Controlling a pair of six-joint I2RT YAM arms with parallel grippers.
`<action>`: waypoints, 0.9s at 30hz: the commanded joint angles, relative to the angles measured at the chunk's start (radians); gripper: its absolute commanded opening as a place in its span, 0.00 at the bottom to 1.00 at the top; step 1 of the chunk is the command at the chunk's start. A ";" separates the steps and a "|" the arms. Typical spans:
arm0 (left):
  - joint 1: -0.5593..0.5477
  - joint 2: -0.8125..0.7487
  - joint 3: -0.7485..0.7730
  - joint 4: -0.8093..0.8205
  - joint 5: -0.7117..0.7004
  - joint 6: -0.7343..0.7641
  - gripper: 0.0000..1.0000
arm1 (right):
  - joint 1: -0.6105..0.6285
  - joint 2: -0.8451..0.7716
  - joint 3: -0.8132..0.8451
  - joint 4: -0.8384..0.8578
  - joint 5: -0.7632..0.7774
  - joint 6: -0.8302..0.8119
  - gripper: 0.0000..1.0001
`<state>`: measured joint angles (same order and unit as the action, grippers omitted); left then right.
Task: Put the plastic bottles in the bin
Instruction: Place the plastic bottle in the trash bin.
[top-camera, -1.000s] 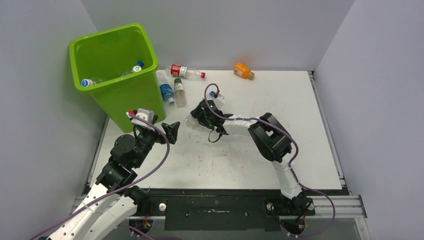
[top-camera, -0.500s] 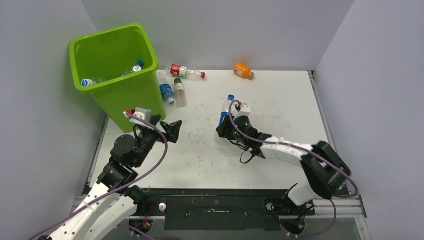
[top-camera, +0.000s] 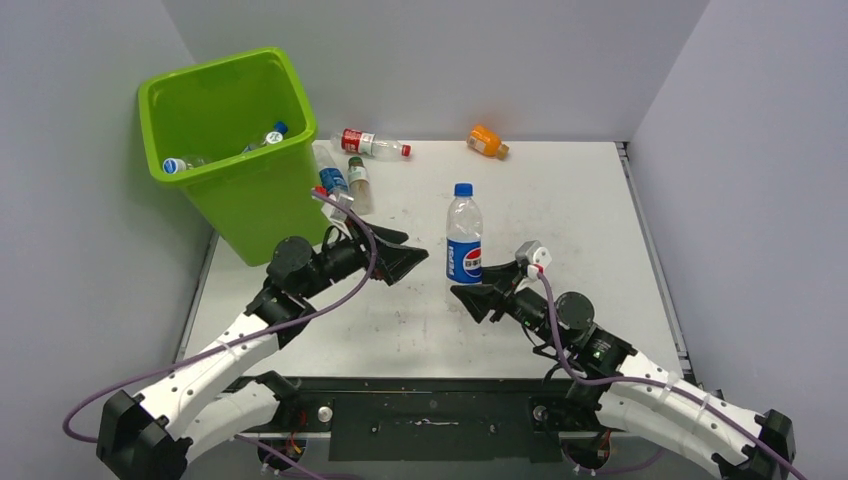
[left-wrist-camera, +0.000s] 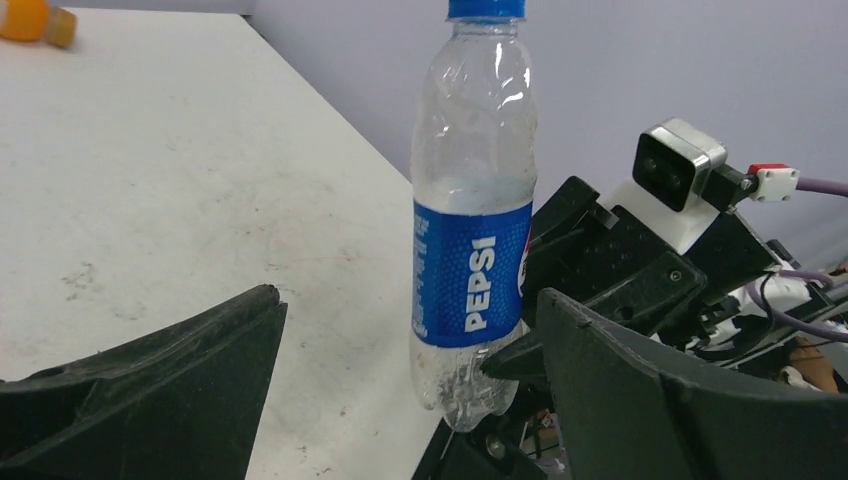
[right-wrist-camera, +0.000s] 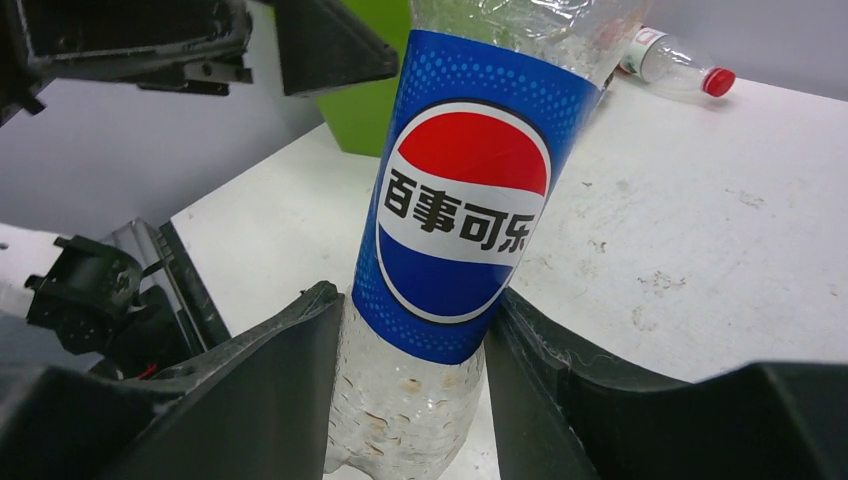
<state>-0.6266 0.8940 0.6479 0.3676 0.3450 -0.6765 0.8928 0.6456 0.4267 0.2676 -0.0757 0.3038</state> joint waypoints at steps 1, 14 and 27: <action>-0.020 0.064 0.114 0.192 0.138 -0.075 0.96 | 0.037 -0.033 -0.014 -0.007 -0.038 -0.035 0.25; -0.061 0.304 0.392 -0.003 0.191 0.023 0.96 | 0.168 0.002 0.023 -0.027 0.042 -0.082 0.24; -0.091 0.355 0.425 -0.006 0.346 0.000 0.29 | 0.231 -0.003 0.030 -0.034 0.163 -0.102 0.26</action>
<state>-0.7048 1.2510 1.0355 0.3214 0.5941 -0.6739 1.1130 0.6483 0.4187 0.2035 0.0185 0.2127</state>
